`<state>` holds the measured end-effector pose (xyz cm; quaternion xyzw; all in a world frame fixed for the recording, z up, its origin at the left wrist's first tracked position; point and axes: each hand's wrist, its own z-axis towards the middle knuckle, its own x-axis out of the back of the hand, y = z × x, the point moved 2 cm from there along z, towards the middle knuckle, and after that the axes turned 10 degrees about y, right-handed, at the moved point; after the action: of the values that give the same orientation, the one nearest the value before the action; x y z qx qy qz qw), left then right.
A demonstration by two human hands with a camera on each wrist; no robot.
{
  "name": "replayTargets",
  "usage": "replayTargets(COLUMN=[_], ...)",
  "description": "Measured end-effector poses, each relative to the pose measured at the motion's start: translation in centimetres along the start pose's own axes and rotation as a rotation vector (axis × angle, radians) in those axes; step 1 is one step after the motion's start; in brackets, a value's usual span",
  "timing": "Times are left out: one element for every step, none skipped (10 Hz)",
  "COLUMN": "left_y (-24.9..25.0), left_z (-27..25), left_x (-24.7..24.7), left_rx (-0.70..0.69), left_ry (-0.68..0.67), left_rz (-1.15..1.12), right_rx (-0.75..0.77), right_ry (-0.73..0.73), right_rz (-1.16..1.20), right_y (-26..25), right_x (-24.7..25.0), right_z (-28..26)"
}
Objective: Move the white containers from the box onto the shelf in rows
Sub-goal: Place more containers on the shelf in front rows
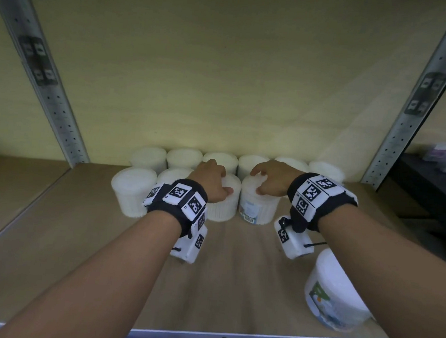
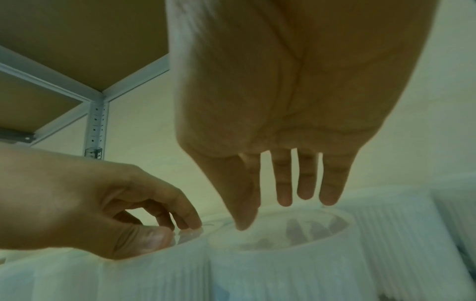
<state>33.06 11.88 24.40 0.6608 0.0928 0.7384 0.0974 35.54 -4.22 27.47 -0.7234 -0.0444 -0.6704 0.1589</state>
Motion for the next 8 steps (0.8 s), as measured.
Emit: replayTargets(left_y=[-0.02,-0.04,-0.07,-0.1,-0.13,-0.21,-0.25,-0.23], left_z=[0.02,0.03,0.05,0.11,0.14,0.13,0.15,0.12], left_x=[0.02,-0.02,-0.11,-0.14,-0.15,-0.24,-0.26,-0.26], left_rx=[-0.001,-0.001,-0.003,-0.005,-0.007,-0.006,-0.004,-0.005], left_ry=[0.002,0.008,0.013,0.017,0.018,0.016,0.016,0.018], left_rz=[-0.001,-0.003,0.002,0.0,-0.002,-0.005,-0.009,-0.017], right_rx=[-0.02,-0.044,-0.046,-0.04,-0.024,0.006,0.016,-0.013], right_ry=[0.035,0.008,0.008,-0.001,-0.032,-0.069,-0.063,0.027], right_rz=[-0.093,-0.139,-0.153,-0.159,-0.127,-0.065,-0.01,0.0], right_y=[-0.08,-0.15,-0.18,-0.24,-0.19,-0.1,-0.1,-0.2], right_x=[0.02,-0.36,-0.6,-0.56,-0.45,-0.12,0.07,0.15], right_z=[-0.12,-0.08,0.07,-0.03,-0.01,-0.11,-0.25,-0.06])
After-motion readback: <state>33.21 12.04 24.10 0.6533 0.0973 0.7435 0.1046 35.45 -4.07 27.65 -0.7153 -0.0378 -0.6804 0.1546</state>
